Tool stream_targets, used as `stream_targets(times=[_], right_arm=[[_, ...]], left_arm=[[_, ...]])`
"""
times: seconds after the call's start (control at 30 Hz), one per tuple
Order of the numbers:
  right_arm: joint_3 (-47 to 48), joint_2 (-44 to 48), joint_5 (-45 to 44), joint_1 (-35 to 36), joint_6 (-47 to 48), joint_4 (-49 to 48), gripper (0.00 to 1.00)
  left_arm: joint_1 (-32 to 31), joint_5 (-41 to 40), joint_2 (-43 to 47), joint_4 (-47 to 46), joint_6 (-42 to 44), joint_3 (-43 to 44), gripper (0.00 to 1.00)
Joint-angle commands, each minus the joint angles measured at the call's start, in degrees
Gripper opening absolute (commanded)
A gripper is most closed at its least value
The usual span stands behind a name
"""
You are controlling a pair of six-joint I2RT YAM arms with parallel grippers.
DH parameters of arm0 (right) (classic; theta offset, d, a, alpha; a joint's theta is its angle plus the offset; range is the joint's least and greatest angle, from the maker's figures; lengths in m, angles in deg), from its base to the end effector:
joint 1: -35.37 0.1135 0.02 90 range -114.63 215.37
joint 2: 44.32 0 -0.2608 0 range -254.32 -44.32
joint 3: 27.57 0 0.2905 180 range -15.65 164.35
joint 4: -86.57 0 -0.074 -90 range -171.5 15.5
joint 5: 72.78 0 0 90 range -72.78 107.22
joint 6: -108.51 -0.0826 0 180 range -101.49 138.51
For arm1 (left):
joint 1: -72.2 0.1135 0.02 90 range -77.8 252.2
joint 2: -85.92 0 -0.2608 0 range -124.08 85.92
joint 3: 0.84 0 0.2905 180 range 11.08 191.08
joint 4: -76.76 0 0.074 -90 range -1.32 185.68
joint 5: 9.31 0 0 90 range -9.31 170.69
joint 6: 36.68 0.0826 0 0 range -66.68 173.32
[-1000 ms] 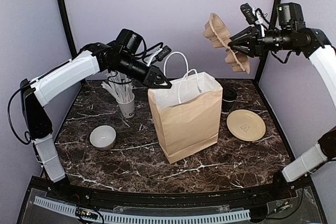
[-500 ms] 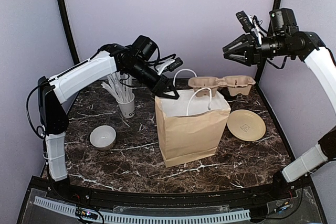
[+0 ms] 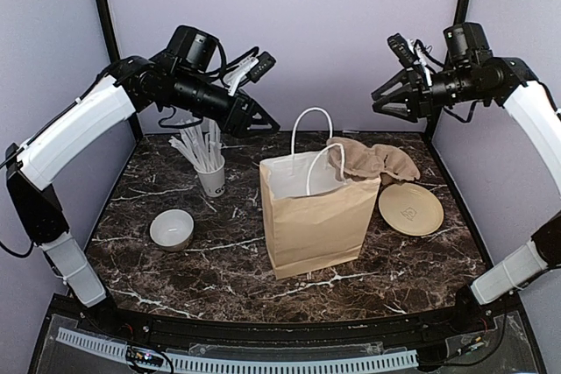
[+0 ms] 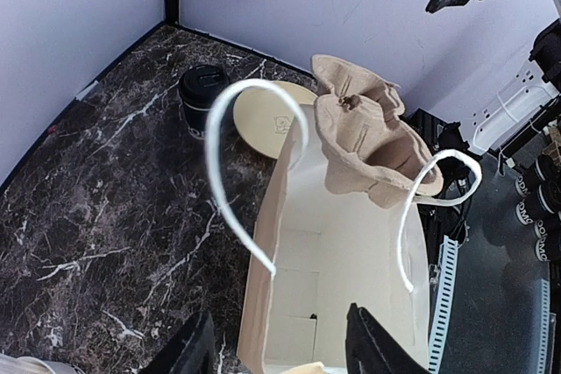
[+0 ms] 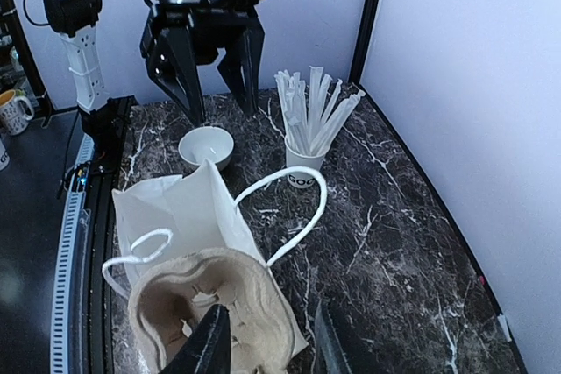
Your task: Pack the takeout coffee
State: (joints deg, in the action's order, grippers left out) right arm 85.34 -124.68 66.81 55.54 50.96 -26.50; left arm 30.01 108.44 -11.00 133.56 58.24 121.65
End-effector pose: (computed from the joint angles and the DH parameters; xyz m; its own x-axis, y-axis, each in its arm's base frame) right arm 0.2848 0.1716 0.4549 -0.0108 -0.3745 -0.9271 -0.9708 0.2262 -0.0800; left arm 0.2996 -0.3235 0.4215 -0.3065 0.3802 -0.8726 0.9190 0.3570 -0.1672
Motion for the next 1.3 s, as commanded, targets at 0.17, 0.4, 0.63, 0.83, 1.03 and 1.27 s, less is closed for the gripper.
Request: stream_targets(times=[0.17,0.4,0.63,0.83,1.03,1.27], right_arm=[[1.42,0.64,-10.41,-0.15,4.1,5.57,0.49],[2.74,-1.52,-14.18,-1.44,10.63,14.02,0.58],[5.3,-5.96,-19.33,-1.48,15.98,20.66,0.62],[4.34,-8.68,-22.2,-1.44,18.89,21.83,0.61],[3.75,-10.83,-21.82,-1.35,22.54,24.12,0.58],[4.17,-12.94,-21.36,-1.27,24.52,24.72,0.58]], left_arm=[[-0.43,-1.79,1.26,-3.45,-1.57,-4.56,0.53],[-0.43,-2.03,2.74,-4.21,-1.88,-6.08,0.53],[-0.74,-1.98,4.49,-5.4,-2.5,-8.61,0.53],[-1.09,-1.45,5.5,-6.51,-2.62,-10.5,0.53],[-1.26,-1.59,5.92,-7.32,-2.47,-11.8,0.53],[-1.28,0.33,3.46,-9.49,-2.98,-11.41,0.53]])
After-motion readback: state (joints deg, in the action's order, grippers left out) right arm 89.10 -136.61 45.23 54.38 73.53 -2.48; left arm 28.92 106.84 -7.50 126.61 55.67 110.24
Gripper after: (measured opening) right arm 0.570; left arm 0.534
